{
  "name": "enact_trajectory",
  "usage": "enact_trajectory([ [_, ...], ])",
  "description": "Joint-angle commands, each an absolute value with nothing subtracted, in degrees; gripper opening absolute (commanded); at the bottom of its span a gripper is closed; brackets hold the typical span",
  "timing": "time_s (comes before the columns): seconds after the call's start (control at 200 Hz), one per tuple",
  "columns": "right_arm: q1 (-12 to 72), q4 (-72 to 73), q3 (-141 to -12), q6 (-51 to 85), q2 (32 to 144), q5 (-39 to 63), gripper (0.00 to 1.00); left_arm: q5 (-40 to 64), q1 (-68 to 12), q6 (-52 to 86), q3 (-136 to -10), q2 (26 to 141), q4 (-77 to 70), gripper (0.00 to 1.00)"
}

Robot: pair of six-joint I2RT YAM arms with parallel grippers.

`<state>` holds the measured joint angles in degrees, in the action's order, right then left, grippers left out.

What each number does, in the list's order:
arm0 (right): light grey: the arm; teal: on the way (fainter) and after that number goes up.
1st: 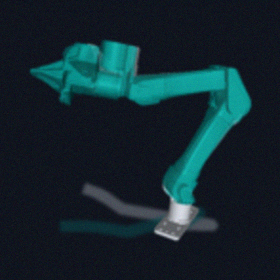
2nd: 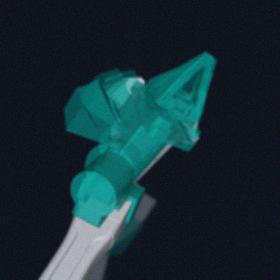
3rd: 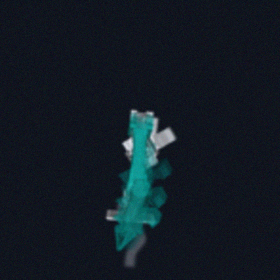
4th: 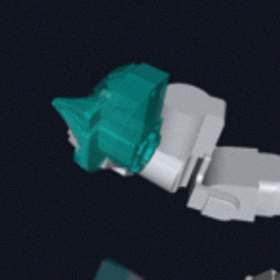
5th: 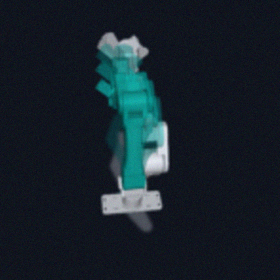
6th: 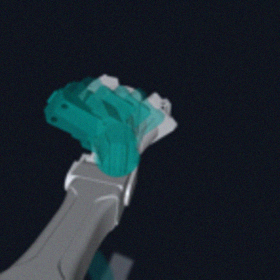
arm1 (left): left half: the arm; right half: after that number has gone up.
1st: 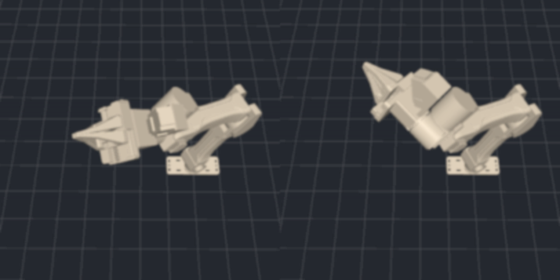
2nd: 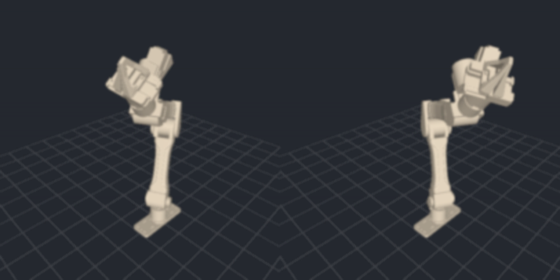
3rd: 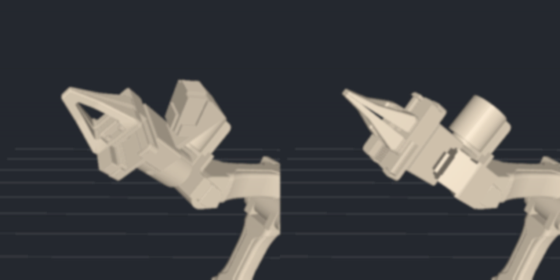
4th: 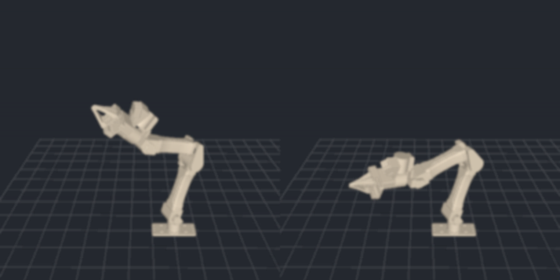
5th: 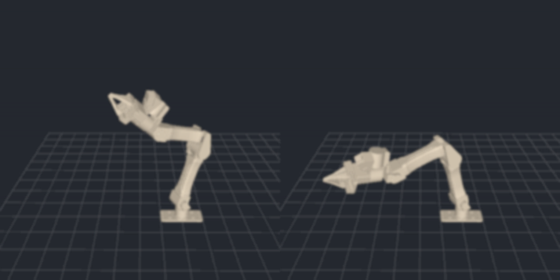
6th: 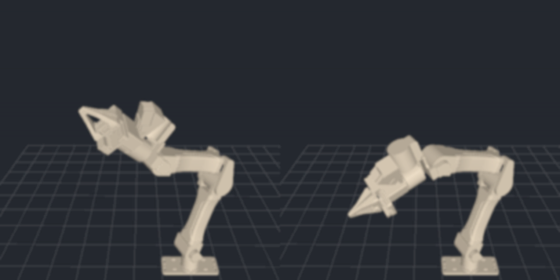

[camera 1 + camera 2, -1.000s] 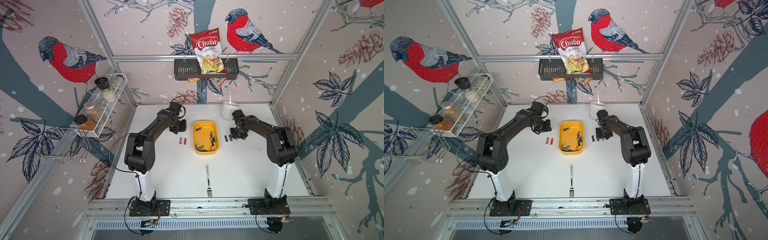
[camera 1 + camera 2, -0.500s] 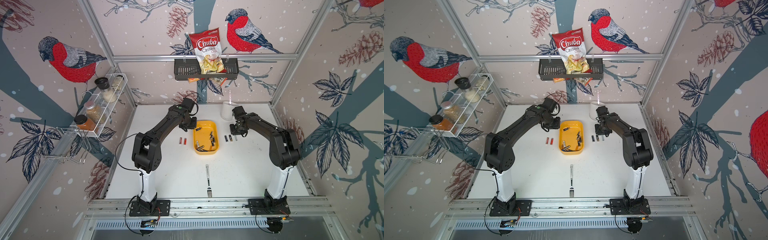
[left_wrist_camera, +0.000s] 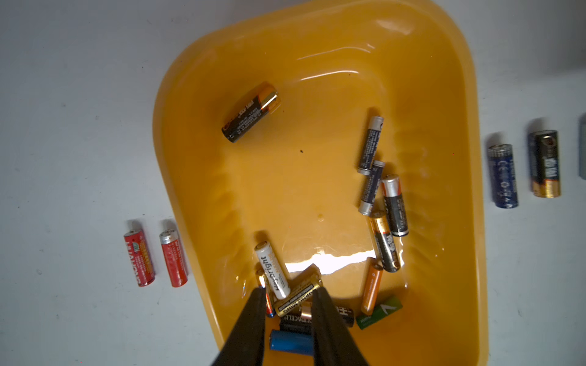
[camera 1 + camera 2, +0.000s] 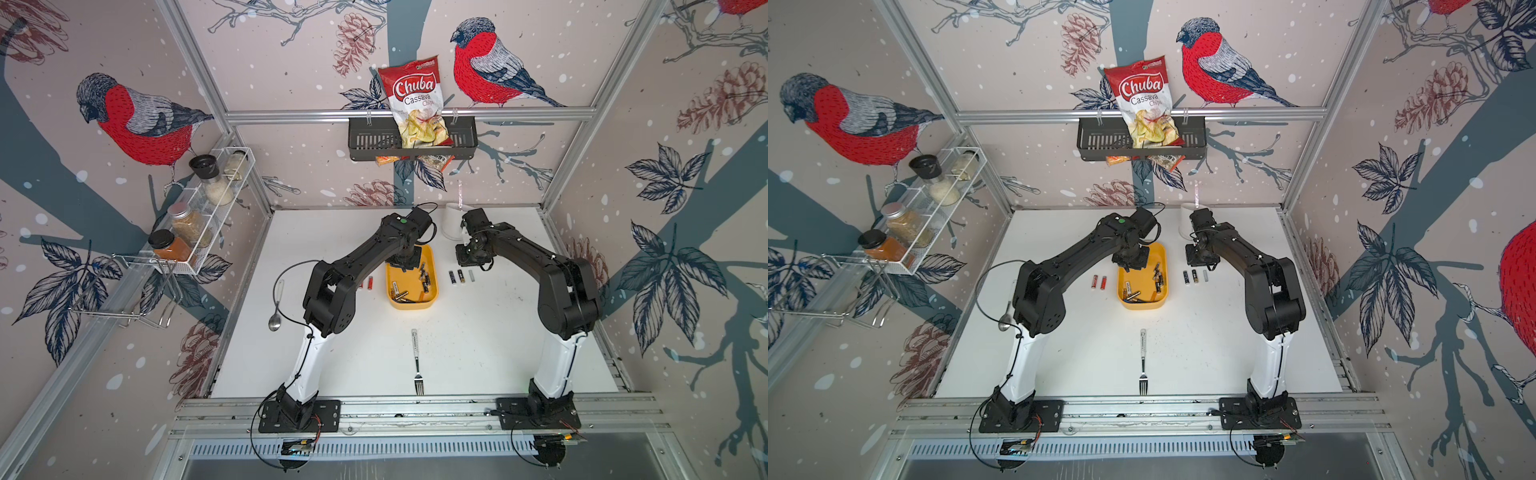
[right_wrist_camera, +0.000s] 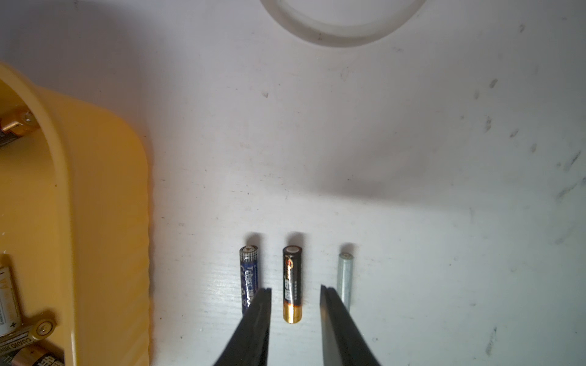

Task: Take the batteries out of the storage box
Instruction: Pick up the battery from the storage box.

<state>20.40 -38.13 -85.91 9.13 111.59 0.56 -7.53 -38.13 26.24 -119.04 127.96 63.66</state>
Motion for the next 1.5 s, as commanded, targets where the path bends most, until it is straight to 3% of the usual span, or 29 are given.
enact_trajectory([
  [0.0,19.96,-38.41,-86.37,8.97,111.06,1.74,0.33,-9.2,-38.86,28.47,-120.66,129.71,68.51,0.3],
  [1.166,18.76,-38.98,-86.66,8.26,111.23,3.16,0.34,-8.93,-39.37,29.91,-117.69,135.88,70.48,0.32],
  [1.491,18.72,-39.42,-87.1,8.17,111.34,2.99,0.34,-4.87,-39.22,29.71,-114.23,134.66,65.85,0.32],
])
